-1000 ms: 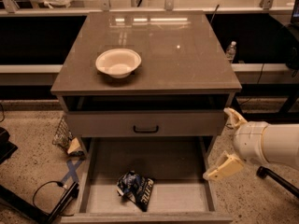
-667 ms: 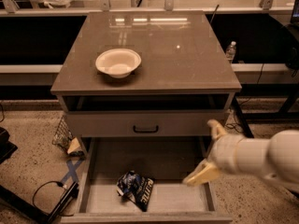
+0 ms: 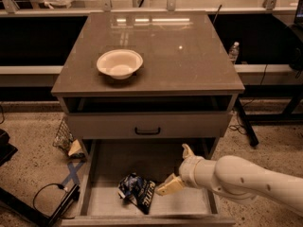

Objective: Pick blue chip bag from middle drawer and place on counter

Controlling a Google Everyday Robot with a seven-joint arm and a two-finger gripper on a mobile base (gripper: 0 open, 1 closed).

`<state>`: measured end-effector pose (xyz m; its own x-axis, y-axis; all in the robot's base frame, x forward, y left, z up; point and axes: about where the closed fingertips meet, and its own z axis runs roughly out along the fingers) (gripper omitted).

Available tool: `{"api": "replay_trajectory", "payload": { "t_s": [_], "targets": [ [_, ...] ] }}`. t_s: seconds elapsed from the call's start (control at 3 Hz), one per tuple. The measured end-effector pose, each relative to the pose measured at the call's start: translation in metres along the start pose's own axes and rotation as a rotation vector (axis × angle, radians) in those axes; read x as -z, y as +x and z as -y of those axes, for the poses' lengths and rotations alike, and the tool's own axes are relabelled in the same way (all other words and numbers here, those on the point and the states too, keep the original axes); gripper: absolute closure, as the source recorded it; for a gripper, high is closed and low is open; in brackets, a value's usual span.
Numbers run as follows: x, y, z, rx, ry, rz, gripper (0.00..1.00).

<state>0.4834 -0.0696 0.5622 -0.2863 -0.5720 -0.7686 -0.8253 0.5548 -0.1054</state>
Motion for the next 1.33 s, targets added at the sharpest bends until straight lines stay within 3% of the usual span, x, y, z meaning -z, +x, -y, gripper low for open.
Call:
{"api": "replay_trajectory", "payload": {
  "t_s": [0.33,0.67,1.33],
  "targets": [
    [-0.049,0.017,-0.006,-0.016,-0.015,-0.050,0.00],
    [-0.091,0.026,-0.024,-0.019,-0.074,-0.075,0.00],
    [-0.138,0.029,-0.085,-0.072,-0.219,-0.065,0.00]
  ]
}}
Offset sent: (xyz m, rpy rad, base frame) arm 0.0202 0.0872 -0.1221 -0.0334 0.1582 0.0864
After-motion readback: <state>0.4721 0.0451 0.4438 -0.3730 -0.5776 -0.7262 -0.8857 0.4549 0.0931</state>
